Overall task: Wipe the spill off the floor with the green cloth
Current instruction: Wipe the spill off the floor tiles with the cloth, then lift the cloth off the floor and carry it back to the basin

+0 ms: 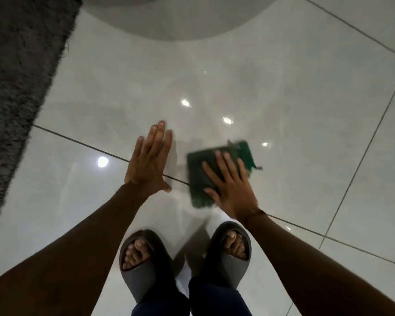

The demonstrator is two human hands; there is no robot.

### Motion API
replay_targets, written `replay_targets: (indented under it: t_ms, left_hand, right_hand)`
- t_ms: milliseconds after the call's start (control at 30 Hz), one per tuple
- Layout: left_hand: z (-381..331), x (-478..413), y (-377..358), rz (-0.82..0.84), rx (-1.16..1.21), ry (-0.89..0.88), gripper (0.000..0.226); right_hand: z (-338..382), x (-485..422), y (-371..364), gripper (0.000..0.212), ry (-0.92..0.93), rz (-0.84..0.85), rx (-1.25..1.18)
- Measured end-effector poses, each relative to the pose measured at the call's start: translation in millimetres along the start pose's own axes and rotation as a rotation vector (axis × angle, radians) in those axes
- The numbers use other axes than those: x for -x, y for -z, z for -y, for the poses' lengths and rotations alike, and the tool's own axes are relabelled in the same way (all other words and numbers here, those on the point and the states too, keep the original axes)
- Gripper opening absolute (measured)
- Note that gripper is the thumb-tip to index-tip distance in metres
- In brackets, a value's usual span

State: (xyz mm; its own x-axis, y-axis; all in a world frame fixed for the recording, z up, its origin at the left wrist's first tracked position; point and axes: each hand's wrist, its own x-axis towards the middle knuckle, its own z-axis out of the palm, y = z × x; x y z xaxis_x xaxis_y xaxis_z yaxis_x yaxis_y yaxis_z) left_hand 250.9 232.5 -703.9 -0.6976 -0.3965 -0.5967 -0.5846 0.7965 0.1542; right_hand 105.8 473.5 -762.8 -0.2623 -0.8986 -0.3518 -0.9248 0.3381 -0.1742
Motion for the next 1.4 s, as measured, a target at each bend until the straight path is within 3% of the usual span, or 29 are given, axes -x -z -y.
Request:
replay_targets:
  t_ms: [100, 200, 267, 333, 400, 500, 567, 700, 800, 867, 967, 1067, 1133, 1200, 1267, 1333, 1400]
  left_hand:
    - [2.0, -2.6, -2.2, 0.002, -0.003, -0.030, 0.172]
    - [2.7, -4.0, -5.0, -0.006, 0.017, -0.028, 0.174]
    - [2.9, -4.2, -7.0, 0.000, 0.028, -0.020, 0.174]
    - [2.1, -4.0, -7.9, 0.010, 0.024, -0.011, 0.175]
    - [2.5, -3.8, -8.6, 0.004, 0.016, -0.015, 0.174]
    - [0.4, -1.0, -8.6, -0.007, 0.023, -0.018, 0.171]
    - [0.9, 1.2, -10.4, -0.025, 0.061, 0.010, 0.173]
    - [4.3, 3.2, -18.7, -0.033, 0.095, 0.048, 0.172]
    - [6.0, 1.9, -23.1, -0.023, 0.079, 0.042, 0.171]
    - [3.6, 1.7, -22.1, -0.007, 0.080, 0.058, 0.169]
    - [-14.2, 3.1, -18.9, 0.005, 0.110, 0.098, 0.145]
    - [-40.1, 8.6, -17.5, -0.159, 0.324, 0.192, 0.099]
    - [-55.0, 13.1, -19.9, -0.250, 0.449, 0.309, 0.073]
    - [-64.5, 15.0, -24.8, -0.201, 0.569, 0.432, 0.055]
    - [-68.0, 12.9, -29.9, -0.121, 0.690, 0.543, 0.040]
    - [-65.7, 10.4, -33.7, -0.056, 0.805, 0.625, 0.027]
    - [-61.4, 11.6, -27.1, 0.012, 0.925, 0.674, 0.023]
  right_hand:
    - [-56.3, 36.3, 6.7, 0.073, -0.223, 0.060, 0.021]
    - [-86.2, -33.5, 30.0, 0.076, -0.549, -0.062, -0.048]
    - [-79.0, -98.7, 47.8, 0.076, -0.645, -0.146, -0.106]
    - [-56.0, -140.8, 54.0, 0.076, -0.562, -0.155, -0.124]
    - [-27.3, -138.7, 46.3, 0.074, -0.357, -0.141, -0.088]
    - [-0.3, -59.2, 17.1, 0.072, -0.036, -0.060, -0.026]
    - [-11.8, 9.6, 1.3, 0.073, 0.032, 0.024, 0.011]
    - [-68.6, 53.4, 5.5, 0.074, -0.220, 0.093, -0.040]
    - [-67.1, -18.1, 25.8, 0.075, -0.479, 0.012, -0.163]
    - [-43.5, -71.8, 37.1, 0.073, -0.520, -0.035, -0.202]
    - [10.4, -98.8, 44.5, 0.070, -0.326, 0.038, -0.193]
    - [46.3, -53.4, 41.1, 0.071, -0.058, 0.201, -0.198]
    - [50.1, -20.4, 42.1, 0.065, -0.020, 0.186, -0.343]
    - [51.2, -1.9, 44.4, 0.061, -0.163, 0.048, -0.473]
    - [52.4, -5.8, 50.0, 0.074, -0.489, -0.048, -0.540]
    - [53.1, -22.4, 60.0, 0.087, -0.764, -0.049, -0.663]
    - [52.4, -43.3, 73.4, 0.075, -0.907, 0.012, -0.856]
